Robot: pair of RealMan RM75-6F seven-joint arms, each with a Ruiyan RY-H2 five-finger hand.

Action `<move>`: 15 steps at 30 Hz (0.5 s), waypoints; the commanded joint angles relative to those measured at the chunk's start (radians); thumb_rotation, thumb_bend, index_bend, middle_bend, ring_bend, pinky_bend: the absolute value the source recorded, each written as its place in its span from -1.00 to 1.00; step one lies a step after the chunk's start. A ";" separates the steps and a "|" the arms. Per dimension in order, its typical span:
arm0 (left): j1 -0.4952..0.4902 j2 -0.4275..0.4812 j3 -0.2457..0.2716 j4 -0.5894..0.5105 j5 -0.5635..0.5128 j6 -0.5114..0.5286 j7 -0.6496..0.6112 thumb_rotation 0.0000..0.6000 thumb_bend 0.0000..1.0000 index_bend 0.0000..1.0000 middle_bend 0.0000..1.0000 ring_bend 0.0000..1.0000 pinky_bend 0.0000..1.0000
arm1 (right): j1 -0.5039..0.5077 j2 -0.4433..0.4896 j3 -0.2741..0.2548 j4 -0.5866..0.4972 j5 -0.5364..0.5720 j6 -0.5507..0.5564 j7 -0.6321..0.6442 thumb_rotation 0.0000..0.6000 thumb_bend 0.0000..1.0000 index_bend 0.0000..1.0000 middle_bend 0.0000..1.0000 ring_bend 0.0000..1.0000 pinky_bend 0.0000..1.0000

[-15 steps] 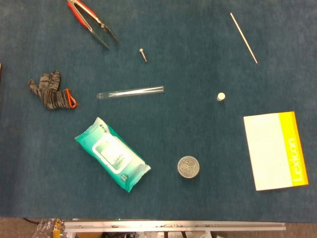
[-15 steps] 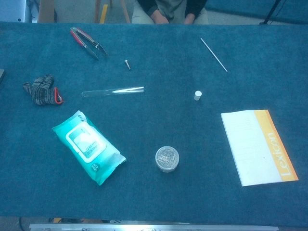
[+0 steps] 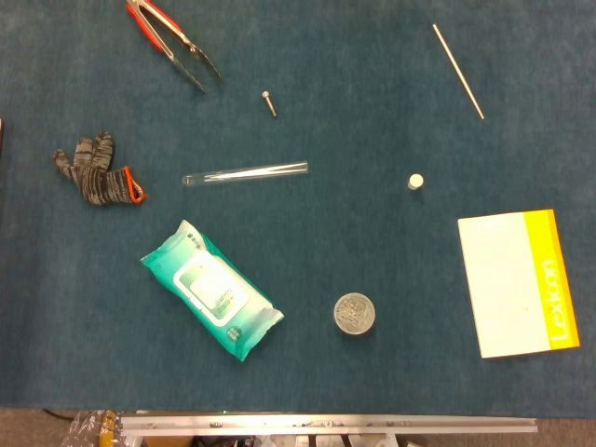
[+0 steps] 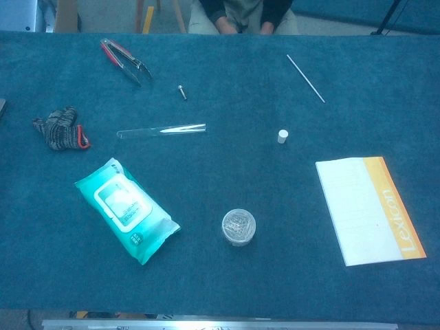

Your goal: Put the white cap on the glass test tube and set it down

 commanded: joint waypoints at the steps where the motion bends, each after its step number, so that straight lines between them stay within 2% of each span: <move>1: -0.007 0.006 0.000 -0.004 0.005 -0.009 0.007 1.00 -0.34 -0.45 -0.65 -1.00 -0.67 | 0.009 -0.002 0.005 -0.006 -0.004 -0.007 -0.007 1.00 -0.24 -0.48 -0.65 -0.95 -0.65; 8: -0.041 0.016 -0.004 -0.023 0.002 -0.061 0.018 1.00 -0.34 -0.43 -0.65 -1.00 -0.67 | 0.036 -0.013 0.017 -0.003 0.012 -0.034 -0.015 1.00 -0.36 -0.48 -0.65 -0.95 -0.65; 15: -0.116 -0.003 -0.012 -0.073 -0.021 -0.175 0.085 1.00 -0.34 -0.43 -0.65 -1.00 -0.67 | 0.068 -0.039 0.041 0.052 0.037 -0.066 0.022 1.00 -0.38 -0.48 -0.65 -0.95 -0.65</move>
